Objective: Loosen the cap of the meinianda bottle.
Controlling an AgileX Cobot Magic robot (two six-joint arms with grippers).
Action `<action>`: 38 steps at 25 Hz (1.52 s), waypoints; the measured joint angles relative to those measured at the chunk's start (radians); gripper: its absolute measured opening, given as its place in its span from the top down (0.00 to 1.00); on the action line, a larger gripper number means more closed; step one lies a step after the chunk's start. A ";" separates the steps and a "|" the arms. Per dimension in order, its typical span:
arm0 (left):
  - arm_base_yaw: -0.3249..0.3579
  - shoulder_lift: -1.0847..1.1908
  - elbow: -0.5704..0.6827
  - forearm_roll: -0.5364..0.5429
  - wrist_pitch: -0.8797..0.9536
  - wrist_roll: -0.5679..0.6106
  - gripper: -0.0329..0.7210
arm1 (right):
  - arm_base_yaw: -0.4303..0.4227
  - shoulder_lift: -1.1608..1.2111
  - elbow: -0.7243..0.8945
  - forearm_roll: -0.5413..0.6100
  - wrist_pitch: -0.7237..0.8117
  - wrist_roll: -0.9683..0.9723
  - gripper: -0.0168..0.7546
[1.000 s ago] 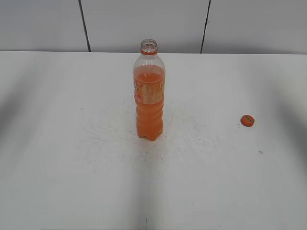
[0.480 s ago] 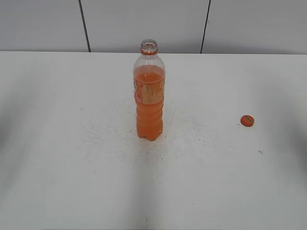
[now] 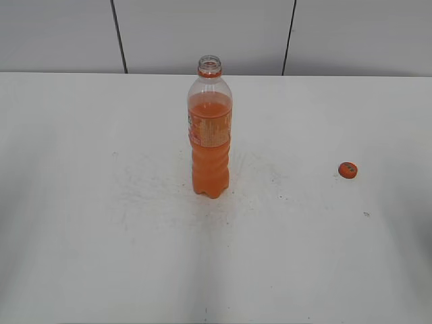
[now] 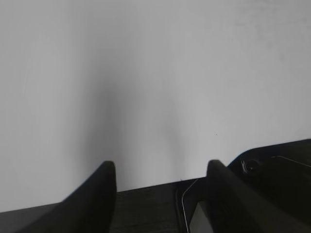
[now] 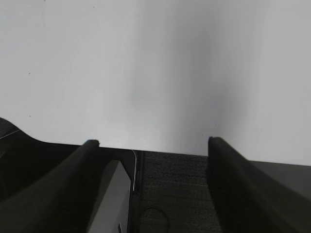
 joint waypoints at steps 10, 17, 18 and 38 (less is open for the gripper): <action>0.000 -0.163 0.113 -0.078 -0.029 -0.001 0.48 | 0.000 -0.264 0.111 0.012 -0.042 0.000 0.32; 0.000 -0.225 0.113 -0.086 -0.034 -0.003 0.49 | 0.000 -0.395 0.132 -0.003 0.057 0.000 0.32; 0.000 -0.235 0.113 -0.086 -0.036 -0.003 0.49 | 0.000 -0.409 0.134 -0.005 0.064 0.000 0.32; 0.000 -0.653 0.114 -0.085 -0.036 -0.003 0.50 | 0.000 -0.716 0.134 -0.022 0.068 0.001 0.32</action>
